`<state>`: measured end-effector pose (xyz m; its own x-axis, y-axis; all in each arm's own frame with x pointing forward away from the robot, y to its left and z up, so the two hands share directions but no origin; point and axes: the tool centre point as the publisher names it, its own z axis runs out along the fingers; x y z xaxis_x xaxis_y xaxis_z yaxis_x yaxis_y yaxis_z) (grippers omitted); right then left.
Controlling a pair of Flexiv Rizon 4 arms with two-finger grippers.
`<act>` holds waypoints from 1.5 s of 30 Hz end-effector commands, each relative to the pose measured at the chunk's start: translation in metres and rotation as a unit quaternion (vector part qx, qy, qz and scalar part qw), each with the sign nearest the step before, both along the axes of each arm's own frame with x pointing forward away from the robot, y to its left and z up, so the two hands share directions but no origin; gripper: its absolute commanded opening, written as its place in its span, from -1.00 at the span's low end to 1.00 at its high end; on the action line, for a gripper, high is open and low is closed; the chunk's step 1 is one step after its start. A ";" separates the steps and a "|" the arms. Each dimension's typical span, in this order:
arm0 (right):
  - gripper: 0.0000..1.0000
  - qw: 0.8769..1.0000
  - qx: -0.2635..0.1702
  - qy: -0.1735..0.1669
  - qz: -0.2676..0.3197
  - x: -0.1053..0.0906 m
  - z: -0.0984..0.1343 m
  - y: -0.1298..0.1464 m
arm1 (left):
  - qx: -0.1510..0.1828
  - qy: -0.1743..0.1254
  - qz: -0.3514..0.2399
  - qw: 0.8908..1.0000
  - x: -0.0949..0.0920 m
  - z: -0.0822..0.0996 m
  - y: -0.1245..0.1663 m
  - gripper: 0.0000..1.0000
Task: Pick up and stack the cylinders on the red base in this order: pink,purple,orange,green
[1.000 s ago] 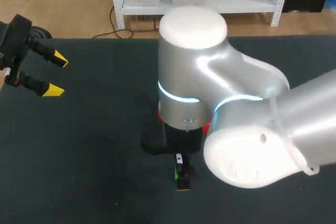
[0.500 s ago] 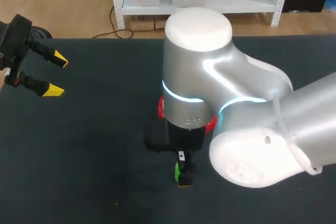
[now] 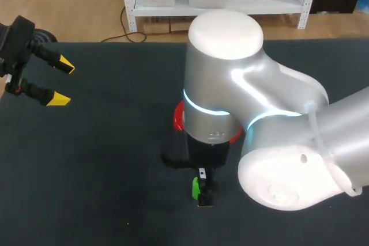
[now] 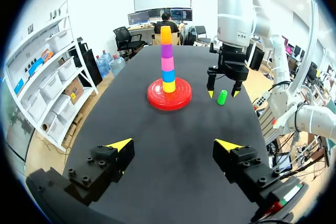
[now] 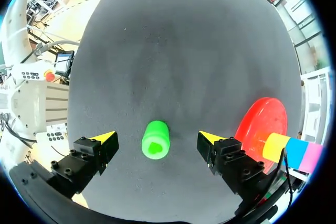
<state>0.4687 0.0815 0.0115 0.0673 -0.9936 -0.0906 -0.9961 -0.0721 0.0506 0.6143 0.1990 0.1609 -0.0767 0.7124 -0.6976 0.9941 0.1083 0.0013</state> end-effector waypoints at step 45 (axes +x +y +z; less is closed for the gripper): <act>-1.00 1.000 0.004 0.009 0.005 0.010 0.011 0.005 | -0.001 -0.002 0.000 1.000 -0.001 -0.001 0.000 1.00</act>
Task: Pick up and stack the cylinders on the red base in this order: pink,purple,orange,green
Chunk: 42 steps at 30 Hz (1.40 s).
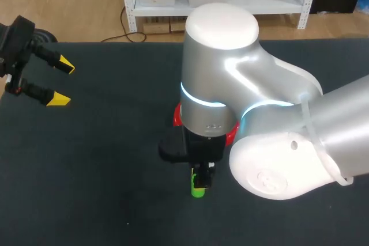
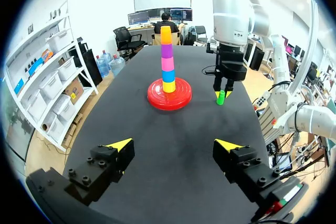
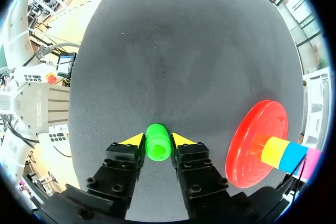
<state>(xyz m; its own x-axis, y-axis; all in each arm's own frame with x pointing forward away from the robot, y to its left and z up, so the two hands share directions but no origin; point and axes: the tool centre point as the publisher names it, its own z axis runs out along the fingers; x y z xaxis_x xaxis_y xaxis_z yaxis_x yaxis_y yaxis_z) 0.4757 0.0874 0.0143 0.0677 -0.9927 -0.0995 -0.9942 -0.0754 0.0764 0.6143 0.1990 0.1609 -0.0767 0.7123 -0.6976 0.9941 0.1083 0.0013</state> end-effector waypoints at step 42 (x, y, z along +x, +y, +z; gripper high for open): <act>-1.00 0.992 0.022 -0.123 0.003 0.179 0.287 -0.023 | -0.001 -0.002 0.000 1.000 -0.001 -0.001 0.000 1.00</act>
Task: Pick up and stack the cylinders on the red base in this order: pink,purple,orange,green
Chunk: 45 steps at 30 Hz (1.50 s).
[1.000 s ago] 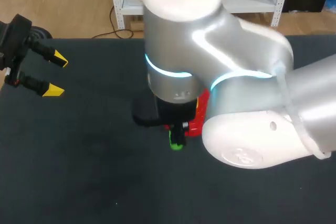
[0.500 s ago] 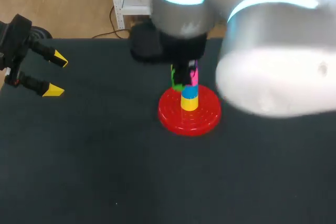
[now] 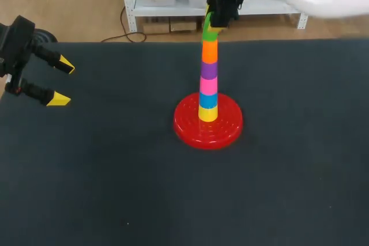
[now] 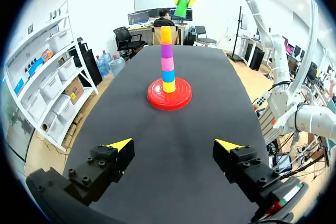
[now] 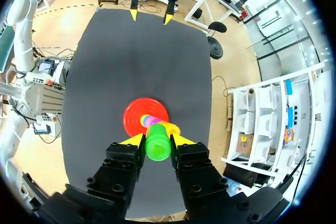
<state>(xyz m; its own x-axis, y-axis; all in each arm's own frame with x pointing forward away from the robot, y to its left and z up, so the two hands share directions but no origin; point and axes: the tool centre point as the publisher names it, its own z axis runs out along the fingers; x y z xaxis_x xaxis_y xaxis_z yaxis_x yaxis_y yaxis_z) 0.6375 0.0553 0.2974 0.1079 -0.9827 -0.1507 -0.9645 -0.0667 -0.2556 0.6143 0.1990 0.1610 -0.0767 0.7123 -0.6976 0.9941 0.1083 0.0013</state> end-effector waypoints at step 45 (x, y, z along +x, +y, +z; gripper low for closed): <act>-1.00 0.993 -0.042 0.105 -0.018 0.036 -0.029 -0.004 | -0.001 -0.002 0.000 1.000 -0.001 -0.001 0.000 1.00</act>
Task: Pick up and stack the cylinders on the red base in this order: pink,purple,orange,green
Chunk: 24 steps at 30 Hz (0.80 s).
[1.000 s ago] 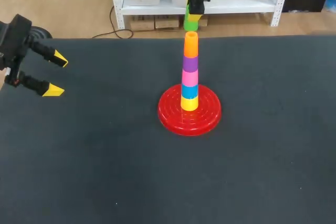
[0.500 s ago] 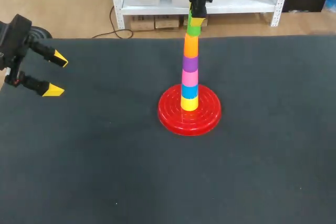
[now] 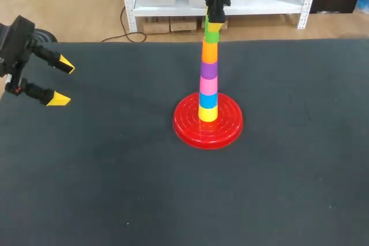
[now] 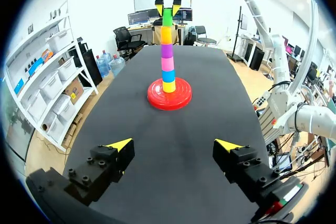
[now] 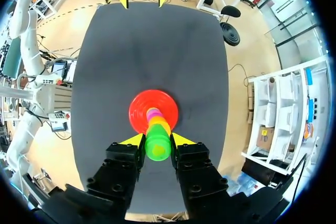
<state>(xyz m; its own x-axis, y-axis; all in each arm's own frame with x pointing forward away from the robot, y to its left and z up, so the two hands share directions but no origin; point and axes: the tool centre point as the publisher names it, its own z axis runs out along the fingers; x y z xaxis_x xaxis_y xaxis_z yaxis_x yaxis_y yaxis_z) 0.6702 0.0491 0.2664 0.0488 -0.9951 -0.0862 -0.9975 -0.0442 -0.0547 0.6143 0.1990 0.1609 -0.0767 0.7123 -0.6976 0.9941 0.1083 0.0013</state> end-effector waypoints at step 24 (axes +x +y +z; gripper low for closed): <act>-1.00 1.000 -0.012 0.022 -0.001 0.003 -0.002 0.006 | -0.001 -0.002 0.000 1.000 -0.001 -0.001 0.000 1.00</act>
<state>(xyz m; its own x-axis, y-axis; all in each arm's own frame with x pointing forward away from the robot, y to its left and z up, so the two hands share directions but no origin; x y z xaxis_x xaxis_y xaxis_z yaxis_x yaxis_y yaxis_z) 0.6748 0.0568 0.2655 0.0448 -0.9971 -0.0610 -0.9990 -0.0444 -0.0075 0.6143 0.1990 0.1609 -0.0767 0.7123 -0.6976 0.9941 0.1083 0.0013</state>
